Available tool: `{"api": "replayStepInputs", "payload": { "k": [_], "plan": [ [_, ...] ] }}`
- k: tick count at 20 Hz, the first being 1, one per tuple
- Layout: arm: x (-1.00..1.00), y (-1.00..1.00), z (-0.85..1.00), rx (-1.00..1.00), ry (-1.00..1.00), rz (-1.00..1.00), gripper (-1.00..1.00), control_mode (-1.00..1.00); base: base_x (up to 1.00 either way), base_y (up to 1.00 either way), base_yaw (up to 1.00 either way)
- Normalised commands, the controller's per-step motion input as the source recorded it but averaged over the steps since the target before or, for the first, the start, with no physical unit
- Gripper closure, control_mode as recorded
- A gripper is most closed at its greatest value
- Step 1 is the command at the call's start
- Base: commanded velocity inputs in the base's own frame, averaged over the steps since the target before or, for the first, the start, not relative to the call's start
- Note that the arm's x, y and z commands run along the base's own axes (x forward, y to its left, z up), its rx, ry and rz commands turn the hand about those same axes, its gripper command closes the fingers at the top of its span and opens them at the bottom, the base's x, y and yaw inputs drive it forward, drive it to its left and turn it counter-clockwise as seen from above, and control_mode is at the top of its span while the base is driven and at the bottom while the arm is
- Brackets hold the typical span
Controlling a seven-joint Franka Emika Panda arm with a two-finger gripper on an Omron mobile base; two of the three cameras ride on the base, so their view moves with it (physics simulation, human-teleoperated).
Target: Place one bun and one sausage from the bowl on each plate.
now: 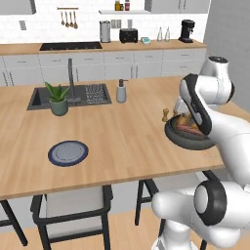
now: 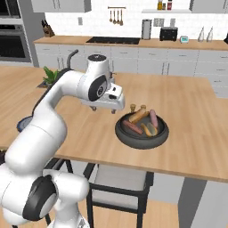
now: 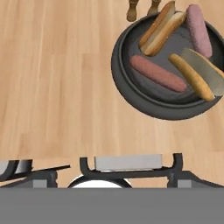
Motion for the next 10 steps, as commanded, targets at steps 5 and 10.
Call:
{"api": "replayStepInputs", "payload": {
  "k": [5, 10],
  "plan": [
    [0.44, -0.87, -0.58, -0.13, 0.01, 0.00, -1.00, -1.00, 0.00, 0.00, 0.00],
    [0.55, -0.58, -0.65, -0.18, 0.00, 0.06, -1.00, -1.00, 0.00, 0.00, 0.00]
  ]
}}
